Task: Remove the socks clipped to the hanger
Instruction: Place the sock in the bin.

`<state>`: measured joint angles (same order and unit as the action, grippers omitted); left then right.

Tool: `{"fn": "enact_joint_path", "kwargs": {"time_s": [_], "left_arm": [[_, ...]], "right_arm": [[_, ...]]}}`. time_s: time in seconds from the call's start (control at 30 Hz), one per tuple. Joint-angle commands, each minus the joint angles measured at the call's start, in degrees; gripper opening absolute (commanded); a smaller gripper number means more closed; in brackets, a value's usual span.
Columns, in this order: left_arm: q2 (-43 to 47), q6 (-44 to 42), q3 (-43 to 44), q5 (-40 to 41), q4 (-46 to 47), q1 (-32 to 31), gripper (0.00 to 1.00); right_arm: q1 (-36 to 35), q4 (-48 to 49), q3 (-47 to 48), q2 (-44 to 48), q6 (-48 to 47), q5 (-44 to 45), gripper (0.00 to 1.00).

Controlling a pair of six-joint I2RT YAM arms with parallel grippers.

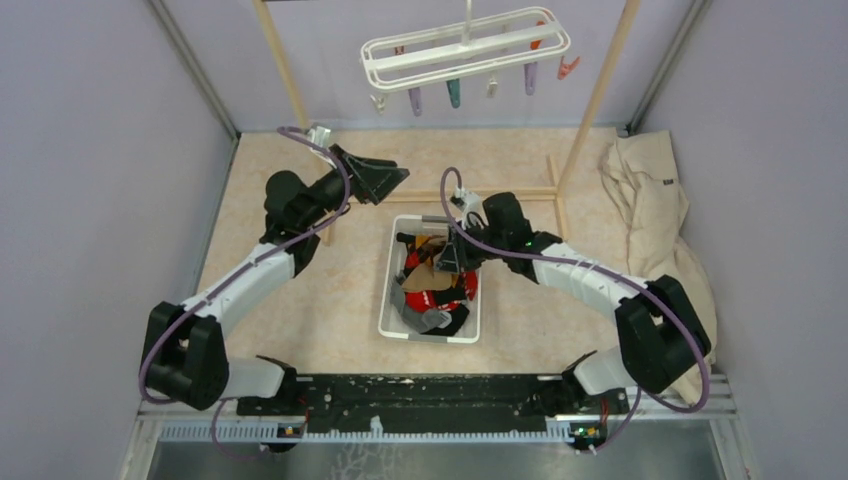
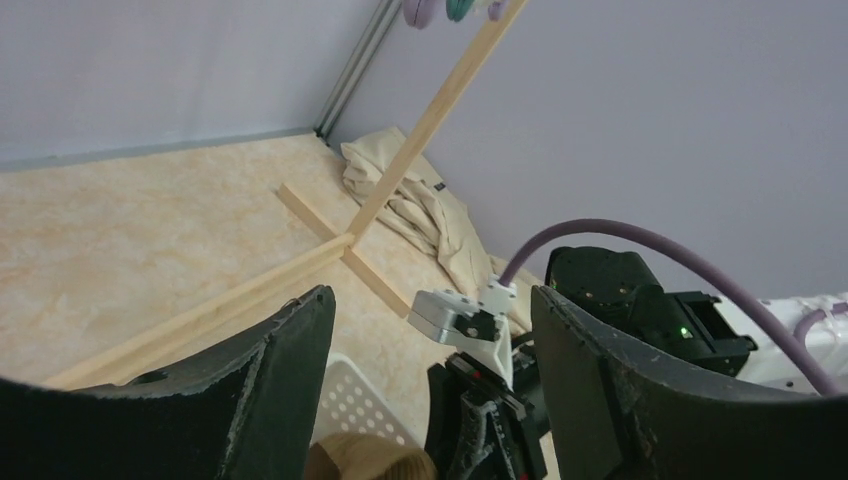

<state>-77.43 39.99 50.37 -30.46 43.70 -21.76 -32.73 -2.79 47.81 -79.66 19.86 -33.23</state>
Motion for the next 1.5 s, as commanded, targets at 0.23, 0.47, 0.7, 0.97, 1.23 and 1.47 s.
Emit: {"fn": "enact_joint_path", "kwargs": {"time_s": [0.23, 0.47, 0.7, 0.97, 1.23, 1.47], "left_arm": [[11.21, -2.59, -10.13, -0.63, -6.76, -0.37, 0.76], [16.46, -3.77, -13.22, 0.22, -12.48, -0.53, 0.76], [19.86, -4.07, -14.59, -0.22, -15.53, -0.54, 0.77], [21.70, -3.73, -14.95, -0.48, -17.33, -0.48, 0.77], [22.34, -3.10, -15.72, -0.42, -16.98, -0.52, 0.77], [22.88, -2.99, -16.47, -0.09, -17.07, -0.50, 0.77]], "right_arm": [[-5.12, -12.03, 5.42, -2.41, -6.19, 17.24, 0.42], [-9.89, -20.59, 10.90, -1.64, -8.95, 25.04, 0.62], [-12.04, -25.27, 13.36, 2.40, -9.38, 30.07, 0.98], [-12.05, -27.59, 15.60, 9.64, -9.12, 32.97, 0.99], [-12.09, -25.05, 14.75, 11.46, -9.05, 32.44, 0.98], [-12.10, -19.32, 10.00, 9.06, -8.03, 28.78, 0.92]]}}
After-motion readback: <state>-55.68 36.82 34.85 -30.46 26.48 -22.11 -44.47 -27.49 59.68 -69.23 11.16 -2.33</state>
